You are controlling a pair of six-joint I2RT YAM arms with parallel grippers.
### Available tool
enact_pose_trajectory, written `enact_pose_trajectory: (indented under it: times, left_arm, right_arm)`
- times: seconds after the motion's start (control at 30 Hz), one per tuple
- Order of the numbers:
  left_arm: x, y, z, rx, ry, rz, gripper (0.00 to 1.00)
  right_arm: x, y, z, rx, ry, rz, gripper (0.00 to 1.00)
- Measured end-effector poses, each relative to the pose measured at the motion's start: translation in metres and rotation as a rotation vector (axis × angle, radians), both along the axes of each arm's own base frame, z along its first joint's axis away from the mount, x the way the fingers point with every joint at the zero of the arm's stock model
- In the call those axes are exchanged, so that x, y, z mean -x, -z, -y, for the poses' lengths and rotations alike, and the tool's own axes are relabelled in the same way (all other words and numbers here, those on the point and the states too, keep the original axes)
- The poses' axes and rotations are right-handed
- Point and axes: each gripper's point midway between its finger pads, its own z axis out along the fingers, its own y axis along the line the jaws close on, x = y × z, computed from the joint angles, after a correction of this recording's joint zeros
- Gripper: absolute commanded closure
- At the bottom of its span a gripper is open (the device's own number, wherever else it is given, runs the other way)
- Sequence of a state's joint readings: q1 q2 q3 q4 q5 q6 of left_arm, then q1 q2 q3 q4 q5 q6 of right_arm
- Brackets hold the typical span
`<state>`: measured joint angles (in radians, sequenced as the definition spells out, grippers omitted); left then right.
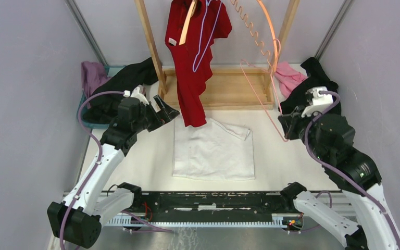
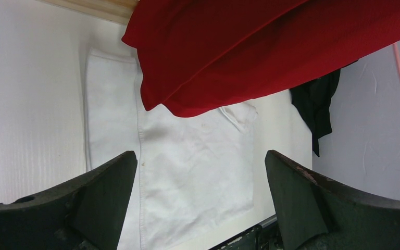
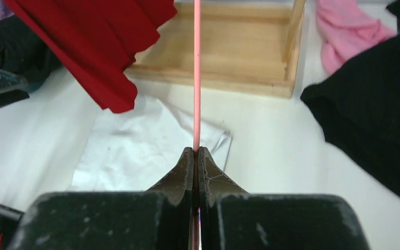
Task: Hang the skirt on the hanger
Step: Pick up the hanger from the clothesline, then hang the skirt on the hanger.
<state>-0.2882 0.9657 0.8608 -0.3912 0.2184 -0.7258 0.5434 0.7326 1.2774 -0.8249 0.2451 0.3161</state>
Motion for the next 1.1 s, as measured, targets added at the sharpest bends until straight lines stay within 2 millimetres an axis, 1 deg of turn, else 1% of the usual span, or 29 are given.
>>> enact_pose_trajectory:
  times: [0.07, 0.17, 0.3, 0.4, 0.43, 0.6, 0.77, 0.9, 1.0, 1.1]
  left_arm:
    - [0.000, 0.000, 0.000, 0.000, 0.001, 0.000, 0.01]
    - [0.000, 0.001, 0.000, -0.001, 0.002, -0.002, 0.01]
    - [-0.001, 0.004, 0.001, -0.004, 0.002, -0.013, 0.00]
    - [-0.002, 0.009, 0.001, -0.009, 0.003, -0.026, 0.00]
    - [-0.002, 0.010, 0.001, -0.010, 0.003, -0.029, 0.00]
    - [0.000, 0.018, 0.000, -0.030, 0.012, -0.040, 0.00]
    - [0.001, 0.019, 0.000, -0.030, 0.013, -0.040, 0.00]
    - [0.003, 0.017, -0.001, -0.033, 0.014, -0.034, 0.00]
    - [0.005, 0.017, -0.003, -0.042, 0.017, -0.032, 0.00]
    - [0.007, 0.019, -0.003, -0.047, 0.020, -0.035, 0.00]
  right_arm:
    - [0.013, 0.013, 0.005, -0.009, -0.002, -0.032, 0.99]
    - [0.028, 0.039, 0.008, -0.024, -0.008, -0.093, 0.99]
    - [0.046, 0.086, 0.006, -0.023, -0.033, -0.221, 0.99]
    - [0.060, 0.109, -0.001, -0.024, -0.091, -0.301, 0.99]
    - [0.063, 0.112, -0.003, -0.028, -0.106, -0.312, 0.99]
    - [0.086, 0.122, -0.033, -0.097, -0.298, -0.375, 0.99]
    - [0.109, 0.133, -0.062, -0.177, -0.492, -0.446, 0.99]
    - [0.125, 0.156, -0.083, -0.245, -0.622, -0.546, 0.99]
    - [0.136, 0.174, -0.092, -0.299, -0.685, -0.608, 0.99]
    - [0.144, 0.188, -0.098, -0.342, -0.726, -0.648, 0.99]
